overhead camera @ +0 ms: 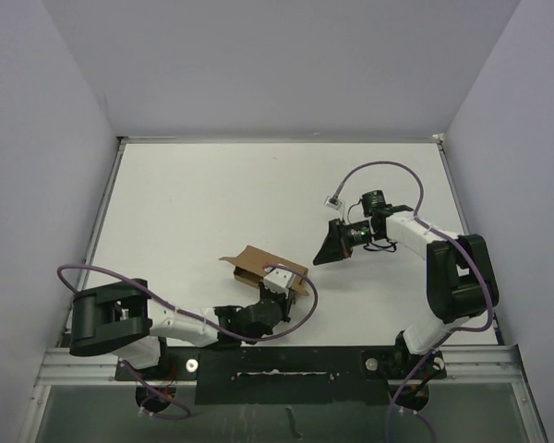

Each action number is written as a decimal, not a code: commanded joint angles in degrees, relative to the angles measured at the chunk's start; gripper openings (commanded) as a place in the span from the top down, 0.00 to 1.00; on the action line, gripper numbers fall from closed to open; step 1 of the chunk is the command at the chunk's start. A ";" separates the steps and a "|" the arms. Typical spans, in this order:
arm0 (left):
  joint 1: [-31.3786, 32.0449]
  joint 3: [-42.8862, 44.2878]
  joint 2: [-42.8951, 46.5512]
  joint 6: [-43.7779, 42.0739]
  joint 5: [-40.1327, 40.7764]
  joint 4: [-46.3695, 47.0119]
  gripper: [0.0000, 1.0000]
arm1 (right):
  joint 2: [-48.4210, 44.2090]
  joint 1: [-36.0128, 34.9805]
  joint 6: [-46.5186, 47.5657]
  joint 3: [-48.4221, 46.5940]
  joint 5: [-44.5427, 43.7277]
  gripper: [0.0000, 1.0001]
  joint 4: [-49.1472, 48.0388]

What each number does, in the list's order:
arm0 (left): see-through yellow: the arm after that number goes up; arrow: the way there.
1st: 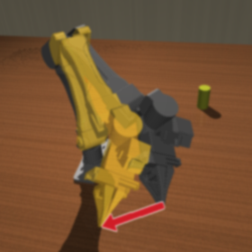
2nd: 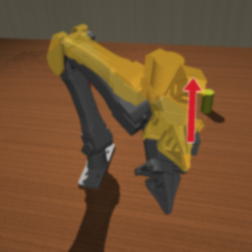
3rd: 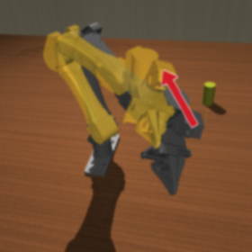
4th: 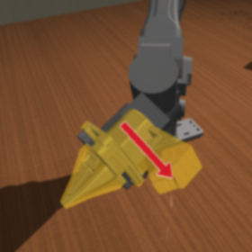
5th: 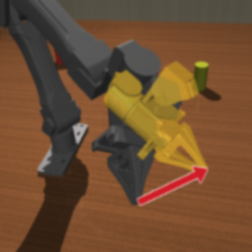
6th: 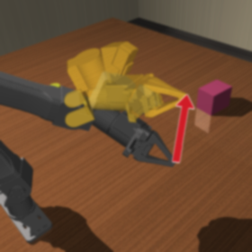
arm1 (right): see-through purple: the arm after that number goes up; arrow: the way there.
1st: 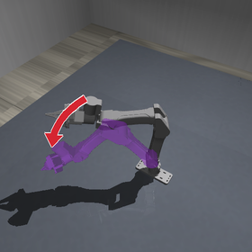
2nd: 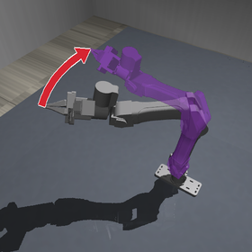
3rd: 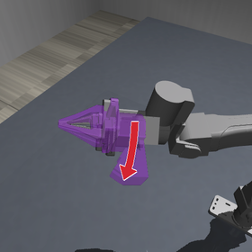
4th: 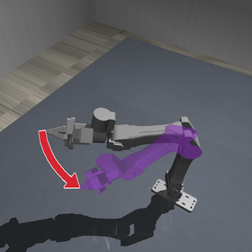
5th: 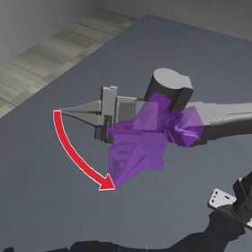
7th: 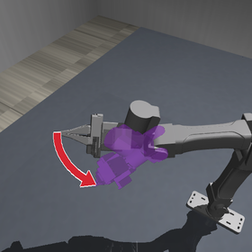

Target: Fold the paper box

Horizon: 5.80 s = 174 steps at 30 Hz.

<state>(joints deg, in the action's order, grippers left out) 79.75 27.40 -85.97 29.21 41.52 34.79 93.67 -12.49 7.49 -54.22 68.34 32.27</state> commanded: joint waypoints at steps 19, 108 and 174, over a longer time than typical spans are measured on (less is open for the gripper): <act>-7.10 4.42 8.46 -2.81 -17.50 -14.41 0.93 | 2.31 -0.94 1.39 -0.72 0.00 0.80 0.69; -10.14 2.64 15.69 -5.58 -22.42 -22.99 0.55 | 3.01 -0.52 2.18 -1.24 1.10 0.80 1.71; -54.59 22.48 -5.01 -10.82 -67.94 -31.50 0.47 | 4.49 -18.43 35.84 -5.99 -23.32 0.83 15.91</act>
<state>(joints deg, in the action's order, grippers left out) 25.45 50.39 -89.60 17.61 -22.50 -1.30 96.09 -30.02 43.07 -58.76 49.39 49.78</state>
